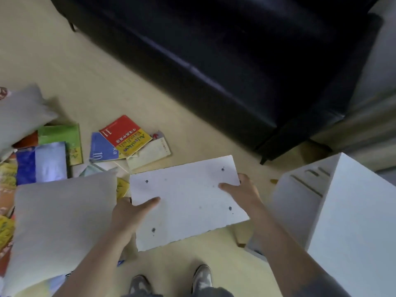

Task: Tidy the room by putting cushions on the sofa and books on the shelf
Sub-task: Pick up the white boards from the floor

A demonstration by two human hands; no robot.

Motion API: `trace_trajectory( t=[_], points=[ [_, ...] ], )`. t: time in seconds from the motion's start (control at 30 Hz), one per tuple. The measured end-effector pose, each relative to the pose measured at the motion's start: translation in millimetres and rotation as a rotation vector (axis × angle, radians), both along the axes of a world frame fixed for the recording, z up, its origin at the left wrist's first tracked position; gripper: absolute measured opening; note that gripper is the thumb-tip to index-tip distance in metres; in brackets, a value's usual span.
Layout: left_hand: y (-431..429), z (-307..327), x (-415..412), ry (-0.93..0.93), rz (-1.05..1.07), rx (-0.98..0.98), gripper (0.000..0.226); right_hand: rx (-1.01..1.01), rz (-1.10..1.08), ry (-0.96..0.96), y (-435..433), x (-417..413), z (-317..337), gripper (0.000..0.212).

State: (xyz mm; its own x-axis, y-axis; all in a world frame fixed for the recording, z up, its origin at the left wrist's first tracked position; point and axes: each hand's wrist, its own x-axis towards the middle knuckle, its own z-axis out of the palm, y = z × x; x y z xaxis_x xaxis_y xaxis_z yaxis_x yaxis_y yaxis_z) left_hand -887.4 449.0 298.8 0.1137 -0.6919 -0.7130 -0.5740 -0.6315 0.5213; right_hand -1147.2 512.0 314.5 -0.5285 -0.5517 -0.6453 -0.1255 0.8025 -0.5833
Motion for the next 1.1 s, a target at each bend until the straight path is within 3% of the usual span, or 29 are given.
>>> trace_trajectory(
  t=[0.2, 0.33, 0.4, 0.47, 0.6, 0.7, 0.87, 0.97, 1.1],
  points=[
    [-20.5, -143.7, -7.3, 0.048, 0.142, 0.062, 0.053, 0.008, 0.08, 0.006, -45.6, -5.3, -138.9, 0.052],
    [-36.4, -222.0, -13.5, 0.162, 0.156, 0.078, 0.075, 0.008, 0.173, 0.07, -81.8, -12.1, -205.2, 0.03],
    [-49.7, -244.6, -19.4, 0.208, 0.154, -0.008, 0.075, -0.034, 0.235, 0.172, -101.7, -17.2, -222.2, 0.026],
    [-56.9, -270.9, -21.9, 0.314, 0.203, -0.106, 0.077, -0.119, 0.286, 0.267, -117.8, -14.5, -250.6, 0.034],
    [-65.1, -291.2, -26.9, 0.469, 0.193, -0.199, 0.083, -0.151, 0.36, 0.499, -128.9, -18.6, -274.3, 0.076],
    [-60.4, -304.7, -21.1, 0.464, 0.102, -0.291, 0.086, -0.172, 0.37, 0.647, -108.8, -10.9, -289.7, 0.083],
    [-35.0, -293.1, -11.2, 0.364, -0.027, -0.493, 0.098, -0.258, 0.464, 0.57, -49.6, 20.4, -294.9, 0.093],
    [-28.3, -283.0, -7.0, 0.24, -0.274, -0.65, 0.116, -0.273, 0.486, 0.485, -37.4, 33.6, -294.3, 0.101],
    [-28.1, -276.4, -1.6, 0.044, -0.634, -0.586, 0.13, -0.287, 0.463, 0.479, -29.0, 40.7, -295.0, 0.113]
  ],
)
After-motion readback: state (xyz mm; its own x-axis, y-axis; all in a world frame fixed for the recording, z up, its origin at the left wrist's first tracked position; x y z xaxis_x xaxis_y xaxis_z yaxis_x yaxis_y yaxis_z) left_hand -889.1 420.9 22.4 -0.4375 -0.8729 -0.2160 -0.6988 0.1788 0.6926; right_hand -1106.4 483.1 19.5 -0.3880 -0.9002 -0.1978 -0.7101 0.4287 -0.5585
